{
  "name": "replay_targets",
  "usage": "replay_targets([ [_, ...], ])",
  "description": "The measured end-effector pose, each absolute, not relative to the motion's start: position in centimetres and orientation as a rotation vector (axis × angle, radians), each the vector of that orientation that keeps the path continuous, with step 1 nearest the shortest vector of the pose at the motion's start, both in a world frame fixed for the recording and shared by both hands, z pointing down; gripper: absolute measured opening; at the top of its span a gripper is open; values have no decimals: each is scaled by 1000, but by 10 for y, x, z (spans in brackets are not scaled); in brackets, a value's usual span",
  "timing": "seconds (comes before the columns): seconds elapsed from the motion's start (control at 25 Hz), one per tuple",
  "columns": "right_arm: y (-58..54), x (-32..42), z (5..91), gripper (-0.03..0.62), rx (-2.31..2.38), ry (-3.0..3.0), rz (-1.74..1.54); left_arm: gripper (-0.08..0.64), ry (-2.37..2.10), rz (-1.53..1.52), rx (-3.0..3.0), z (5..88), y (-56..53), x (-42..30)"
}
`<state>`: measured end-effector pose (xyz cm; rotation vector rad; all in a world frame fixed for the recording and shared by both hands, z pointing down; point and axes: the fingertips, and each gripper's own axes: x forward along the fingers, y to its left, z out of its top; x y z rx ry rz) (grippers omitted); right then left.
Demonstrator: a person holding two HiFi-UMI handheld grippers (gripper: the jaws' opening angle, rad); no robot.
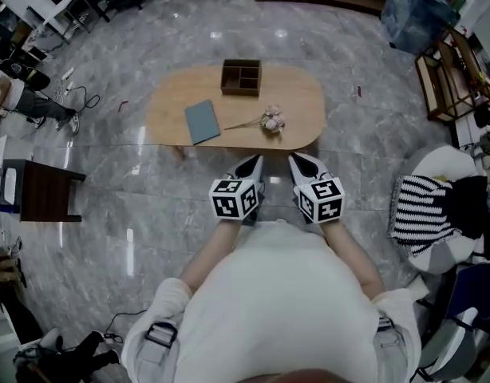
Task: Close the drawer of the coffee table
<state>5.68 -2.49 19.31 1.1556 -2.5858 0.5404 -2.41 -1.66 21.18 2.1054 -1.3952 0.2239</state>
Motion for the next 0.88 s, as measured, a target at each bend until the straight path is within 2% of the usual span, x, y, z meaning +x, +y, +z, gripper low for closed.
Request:
replay_targets([
  [0.88,-19,62,196,-2,1166,-2601,539,2,-1423,209,2075,221,-8,-33],
])
